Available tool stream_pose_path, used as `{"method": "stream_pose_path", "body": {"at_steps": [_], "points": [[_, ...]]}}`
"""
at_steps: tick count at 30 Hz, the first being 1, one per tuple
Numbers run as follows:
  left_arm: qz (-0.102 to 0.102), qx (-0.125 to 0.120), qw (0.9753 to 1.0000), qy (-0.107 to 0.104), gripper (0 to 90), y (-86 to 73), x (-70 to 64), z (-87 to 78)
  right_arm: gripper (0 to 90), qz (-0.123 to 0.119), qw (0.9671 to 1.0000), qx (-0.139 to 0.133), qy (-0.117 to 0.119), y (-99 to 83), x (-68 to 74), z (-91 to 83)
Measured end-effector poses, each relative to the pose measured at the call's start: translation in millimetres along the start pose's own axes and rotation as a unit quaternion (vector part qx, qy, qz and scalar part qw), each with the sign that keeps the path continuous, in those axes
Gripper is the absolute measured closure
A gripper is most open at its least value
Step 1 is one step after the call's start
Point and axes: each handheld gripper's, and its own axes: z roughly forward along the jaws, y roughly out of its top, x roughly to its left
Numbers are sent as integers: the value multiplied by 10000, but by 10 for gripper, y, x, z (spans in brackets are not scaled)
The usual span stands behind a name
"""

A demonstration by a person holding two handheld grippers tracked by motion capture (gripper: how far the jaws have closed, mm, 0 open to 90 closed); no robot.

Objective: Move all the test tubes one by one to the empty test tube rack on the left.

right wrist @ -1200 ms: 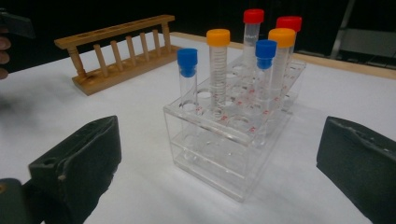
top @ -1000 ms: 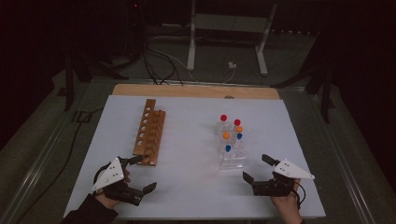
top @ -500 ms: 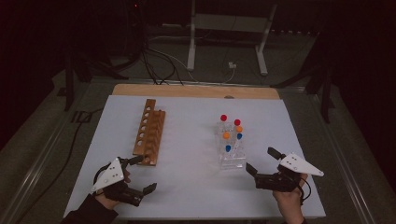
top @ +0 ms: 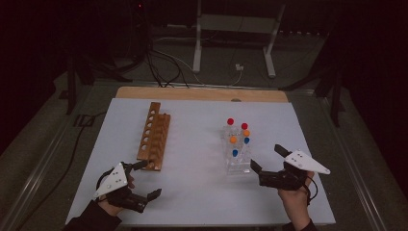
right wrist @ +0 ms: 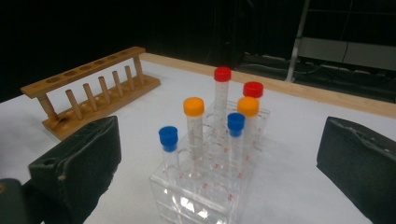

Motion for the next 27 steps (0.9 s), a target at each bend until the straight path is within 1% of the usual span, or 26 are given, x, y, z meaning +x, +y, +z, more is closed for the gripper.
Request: {"method": "stream_pose_path", "body": {"at_steps": [6, 12, 16, 25, 26, 27], "points": [[-20, -23, 10000, -13, 5, 0, 1, -2, 0, -86, 9999, 68, 72, 30, 79, 114], [-9, -15, 10000, -14, 5, 1, -2, -1, 0, -48, 9998, 149, 116, 44, 136, 234], [-1, -11, 10000, -26, 5, 1, -4, 1, 0, -54, 9998, 200, 40, 49, 178, 318], [2, -31, 10000, -50, 5, 2, -7, -4, 0, -47, 9990, 450, -2, -15, 223, 497], [7, -37, 10000, -60, 5, 3, -8, -3, 4, -51, 9988, 484, -9, -31, 224, 511], [7, -37, 10000, -60, 5, 3, -8, -3, 40, -45, 9986, 524, -35, -46, 228, 519]]}}
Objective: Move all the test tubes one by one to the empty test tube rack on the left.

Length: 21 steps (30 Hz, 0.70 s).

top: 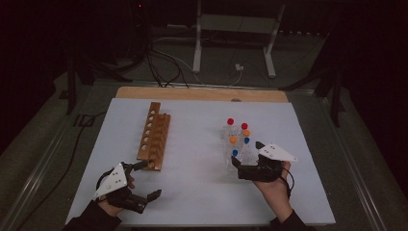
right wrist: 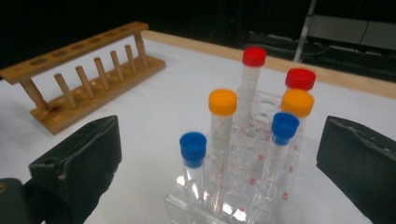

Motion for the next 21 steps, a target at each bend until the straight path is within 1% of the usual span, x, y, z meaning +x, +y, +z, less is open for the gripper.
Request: {"method": "stream_pose_path", "body": {"at_steps": [5, 11, 12, 13, 14, 16, 17, 19, 20, 21], "points": [[-2, 2, 10000, -5, 5, 1, -3, -2, 59, 10, 9997, 224, -11, -63, 22, 54], [5, -5, 10000, -20, 5, 1, -2, -5, 83, -17, 9980, 620, -97, -113, 66, 106], [5, -5, 10000, -20, 5, 1, -2, -5, 176, -18, 9977, 672, -86, -118, 75, 107], [-5, -13, 10000, -31, 5, 3, -2, -7, 176, -18, 9977, 672, -86, -118, 75, 107], [-19, -23, 10000, -33, 5, 4, -2, -8, 270, -39, 9976, 688, 98, -121, 83, 95], [-17, -19, 10000, -29, 5, 2, -2, -9, 311, -30, 9968, 794, 84, -110, 99, 107], [-17, -18, 10000, -28, 5, 2, -1, -8, 311, -30, 9968, 794, 84, -110, 99, 107], [-8, -19, 10000, -26, 5, 3, -3, -7, 387, 29, 9956, 929, 103, -103, 108, 117], [-4, -17, 10000, -26, 5, 3, -3, -7, 422, 39, 9952, 967, 153, -101, 108, 122], [1, -15, 10000, -22, 5, 2, -3, -5, 446, 44, 9948, 1007, 118, -95, 111, 125]]}}
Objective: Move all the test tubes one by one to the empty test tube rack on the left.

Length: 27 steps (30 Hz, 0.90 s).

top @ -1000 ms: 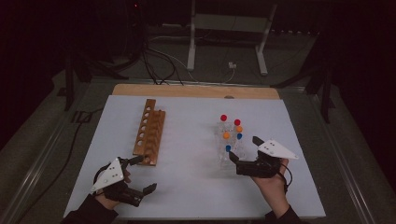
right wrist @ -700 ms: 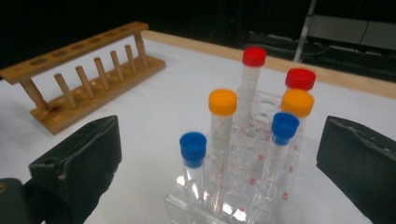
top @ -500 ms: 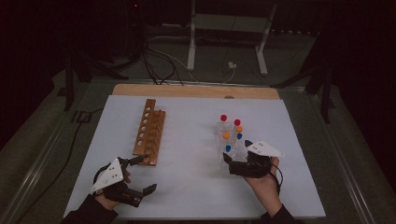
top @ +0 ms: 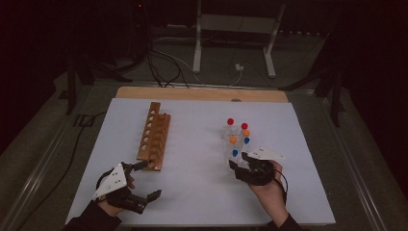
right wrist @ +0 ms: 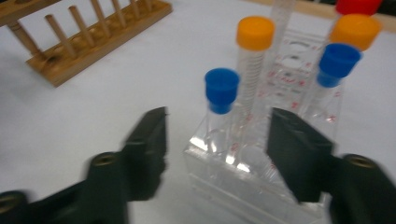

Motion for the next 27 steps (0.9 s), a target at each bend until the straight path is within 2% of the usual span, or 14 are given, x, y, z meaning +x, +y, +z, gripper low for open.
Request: {"method": "stream_pose_path", "body": {"at_steps": [4, 5, 8, 15, 18, 27], "points": [[-5, 1, 10000, 0, 5, -1, 1, 4, 550, 35, 9998, 181, -29, 24, -11, 22], [1, 2, 10000, 2, 5, -1, 0, 4, 550, 35, 9998, 181, -29, 24, -11, 22], [-3, 8, 10000, 2, 5, -2, -2, 6, 630, 63, 9997, 243, 21, 31, -33, 44], [-8, 8, 10000, 1, 5, -3, 2, 7, 717, 26, 9995, 307, 79, 45, -26, 75], [-4, 9, 10000, -1, 5, -2, -2, 6, 737, -2, 9994, 333, 116, 45, -21, 88], [-10, 13, 10000, -4, 5, -3, 0, 8, 759, -175, 9991, 390, -26, 63, 1, 116]]}}
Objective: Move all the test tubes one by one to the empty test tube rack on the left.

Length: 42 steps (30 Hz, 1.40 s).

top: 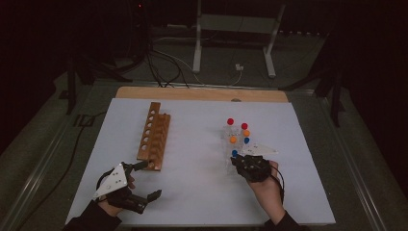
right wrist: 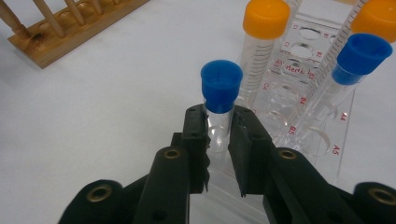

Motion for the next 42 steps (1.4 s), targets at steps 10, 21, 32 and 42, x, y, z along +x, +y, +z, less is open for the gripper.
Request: {"method": "stream_pose_path", "body": {"at_steps": [10, 21, 32, 42], "points": [[1, -5, 10000, 2, 5, 1, 0, -3, 764, 44, 9999, -131, -1, 28, -2, -64], [-16, 109, 9999, -94, 5, 27, -17, 7, 764, -97, 9985, -536, -47, 152, 36, -325], [-61, 30, 9999, -116, 5, 127, -47, 17, 764, -475, 9933, -1046, 113, 243, 210, -576], [-283, 123, 9993, -192, 5, 310, -72, 169, 764, -651, 9938, -672, 604, 198, 401, -410]]}}
